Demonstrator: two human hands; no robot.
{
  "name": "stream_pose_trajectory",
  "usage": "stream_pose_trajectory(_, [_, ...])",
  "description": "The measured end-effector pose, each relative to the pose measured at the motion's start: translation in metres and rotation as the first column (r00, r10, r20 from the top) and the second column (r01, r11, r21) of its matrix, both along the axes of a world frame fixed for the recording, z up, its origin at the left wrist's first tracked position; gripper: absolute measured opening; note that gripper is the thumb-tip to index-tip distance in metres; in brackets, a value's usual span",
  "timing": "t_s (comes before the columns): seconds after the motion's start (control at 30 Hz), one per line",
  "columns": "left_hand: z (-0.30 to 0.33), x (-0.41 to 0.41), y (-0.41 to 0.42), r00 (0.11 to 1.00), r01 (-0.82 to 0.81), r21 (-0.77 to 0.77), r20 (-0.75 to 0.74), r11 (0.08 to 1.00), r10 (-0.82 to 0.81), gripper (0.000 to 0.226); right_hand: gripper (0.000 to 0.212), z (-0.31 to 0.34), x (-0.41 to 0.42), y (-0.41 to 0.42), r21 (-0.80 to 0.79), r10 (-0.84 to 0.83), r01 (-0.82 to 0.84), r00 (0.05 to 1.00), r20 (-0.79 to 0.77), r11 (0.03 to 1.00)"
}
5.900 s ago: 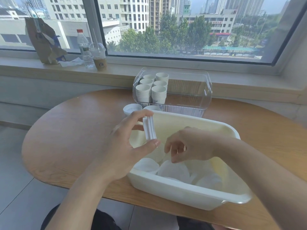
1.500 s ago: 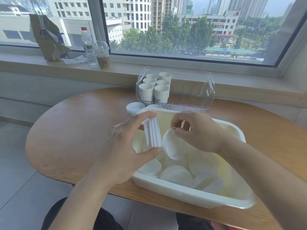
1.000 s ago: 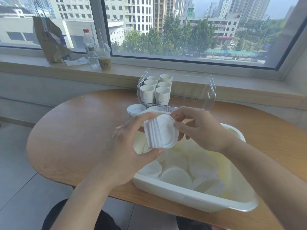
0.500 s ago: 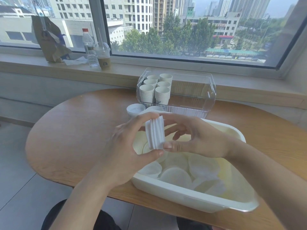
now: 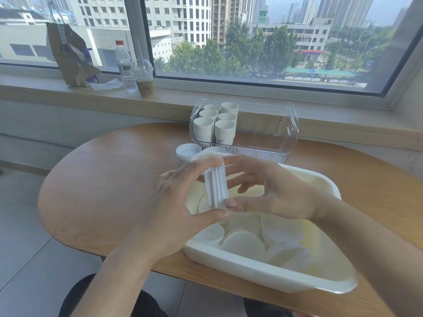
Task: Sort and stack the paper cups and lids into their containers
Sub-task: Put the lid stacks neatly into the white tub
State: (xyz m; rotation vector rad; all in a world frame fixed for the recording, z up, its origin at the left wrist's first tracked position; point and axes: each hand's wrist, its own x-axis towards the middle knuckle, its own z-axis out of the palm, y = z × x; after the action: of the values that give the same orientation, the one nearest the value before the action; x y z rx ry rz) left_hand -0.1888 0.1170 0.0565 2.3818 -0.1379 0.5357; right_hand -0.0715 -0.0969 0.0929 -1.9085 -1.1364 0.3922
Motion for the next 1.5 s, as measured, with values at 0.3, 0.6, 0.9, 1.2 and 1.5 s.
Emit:
stream_pose_trajectory(0.3, [-0.002,-0.001,0.001,1.0,0.008,0.002,-0.02,1.0,-0.008,0.079,0.066,-0.001,0.0,0.001,-0.009,-0.007,0.007,1.0,-0.007,1.0])
stream_pose_trajectory(0.6, [0.0,-0.002,0.0,1.0,0.006,-0.014,-0.015,1.0,-0.006,0.079,0.065,-0.001,0.002,-0.001,-0.008,0.012,-0.012,1.0,0.005,1.0])
stream_pose_trajectory(0.9, [0.003,0.001,-0.003,0.999,0.035,0.001,0.031,0.999,-0.035,0.074,0.069,-0.005,0.006,0.001,-0.006,0.027,-0.026,0.999,0.022,1.0])
stream_pose_trajectory(1.2, [-0.005,-0.003,0.0,1.0,-0.012,-0.006,0.024,1.0,0.012,0.075,0.035,-0.015,0.007,0.0,-0.451,0.023,0.076,0.977,0.21,0.889])
stream_pose_trajectory(1.5, [-0.003,-0.004,-0.001,1.0,-0.011,-0.011,0.006,1.0,0.011,0.075,0.019,-0.021,0.01,0.001,-0.698,0.135,0.018,0.977,0.164,0.716])
